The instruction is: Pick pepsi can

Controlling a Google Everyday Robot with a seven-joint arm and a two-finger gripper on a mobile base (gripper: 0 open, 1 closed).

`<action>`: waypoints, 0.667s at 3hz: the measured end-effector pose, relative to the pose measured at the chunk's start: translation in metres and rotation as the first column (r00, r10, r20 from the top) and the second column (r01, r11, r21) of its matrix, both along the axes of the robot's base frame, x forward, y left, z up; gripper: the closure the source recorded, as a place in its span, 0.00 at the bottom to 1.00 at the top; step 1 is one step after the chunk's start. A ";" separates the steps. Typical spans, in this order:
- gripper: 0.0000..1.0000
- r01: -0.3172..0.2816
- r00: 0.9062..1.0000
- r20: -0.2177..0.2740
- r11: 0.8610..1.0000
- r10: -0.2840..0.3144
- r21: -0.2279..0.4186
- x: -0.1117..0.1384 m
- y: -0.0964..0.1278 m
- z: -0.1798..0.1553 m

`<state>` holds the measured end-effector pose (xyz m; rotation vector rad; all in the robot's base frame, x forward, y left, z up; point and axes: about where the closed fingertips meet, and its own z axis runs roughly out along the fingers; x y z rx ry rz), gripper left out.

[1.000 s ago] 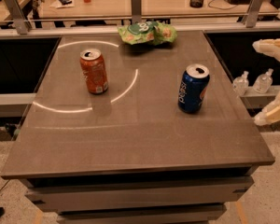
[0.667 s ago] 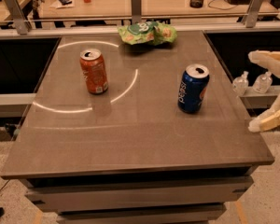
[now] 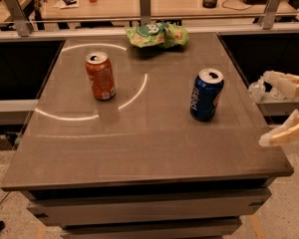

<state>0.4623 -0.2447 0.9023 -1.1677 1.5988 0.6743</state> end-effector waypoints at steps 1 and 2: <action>0.00 0.000 1.000 0.000 1.000 0.000 0.000 0.000 0.000 0.000; 0.00 0.022 1.000 0.008 1.000 -0.022 -0.018 0.006 0.007 -0.010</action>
Offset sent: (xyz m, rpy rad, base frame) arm 0.0149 0.0113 -0.0253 -0.0474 -0.0189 -0.0687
